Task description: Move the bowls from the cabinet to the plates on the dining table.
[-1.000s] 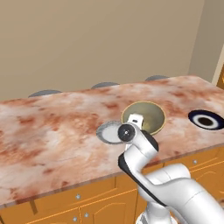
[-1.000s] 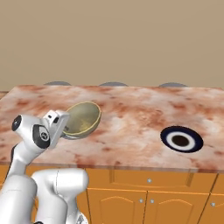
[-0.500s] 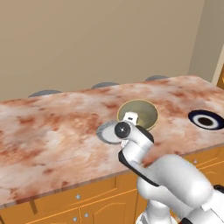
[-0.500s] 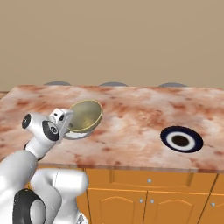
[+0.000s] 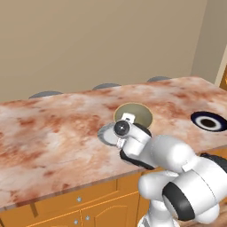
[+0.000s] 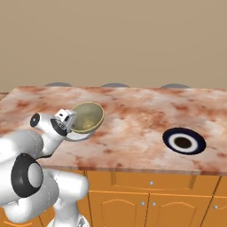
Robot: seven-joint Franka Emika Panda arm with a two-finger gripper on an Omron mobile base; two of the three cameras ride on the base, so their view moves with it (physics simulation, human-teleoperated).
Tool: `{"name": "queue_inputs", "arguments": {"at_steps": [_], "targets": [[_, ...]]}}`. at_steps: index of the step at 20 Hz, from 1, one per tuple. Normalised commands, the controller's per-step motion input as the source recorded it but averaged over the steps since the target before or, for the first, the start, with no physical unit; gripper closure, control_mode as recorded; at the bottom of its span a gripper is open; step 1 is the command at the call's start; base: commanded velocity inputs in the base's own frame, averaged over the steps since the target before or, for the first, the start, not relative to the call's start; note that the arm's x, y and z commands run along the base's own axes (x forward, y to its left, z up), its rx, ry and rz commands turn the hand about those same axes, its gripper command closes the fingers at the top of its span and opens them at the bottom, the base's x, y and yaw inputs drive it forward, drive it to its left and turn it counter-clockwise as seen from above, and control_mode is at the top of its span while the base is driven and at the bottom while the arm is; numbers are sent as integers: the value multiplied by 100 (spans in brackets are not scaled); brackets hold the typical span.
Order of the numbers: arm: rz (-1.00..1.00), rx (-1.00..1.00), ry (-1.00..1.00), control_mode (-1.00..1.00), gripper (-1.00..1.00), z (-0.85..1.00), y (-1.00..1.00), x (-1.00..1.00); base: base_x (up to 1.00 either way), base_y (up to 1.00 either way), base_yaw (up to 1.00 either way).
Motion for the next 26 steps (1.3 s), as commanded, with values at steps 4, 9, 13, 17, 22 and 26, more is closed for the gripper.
{"name": "queue_inputs", "arguments": {"at_steps": [4, 9, 13, 17, 22, 26], "targets": [[1, 1, 0, -100, 100, -8, 21, 22, 0, 0, 0], [0, 0, 0, -100, 100, -8, 13, 11, 0, 0, 0], [0, 0, 0, -100, 100, -10, 25, -2, 0, 0, 0], [0, 0, 0, -100, 100, -9, 13, -2, 0, 0, 0], [0, 0, 0, -100, 100, -7, 9, 0, 0, 0, 0], [0, 0, 0, -100, 100, -11, 9, 0, 0, 0, 0]]}}
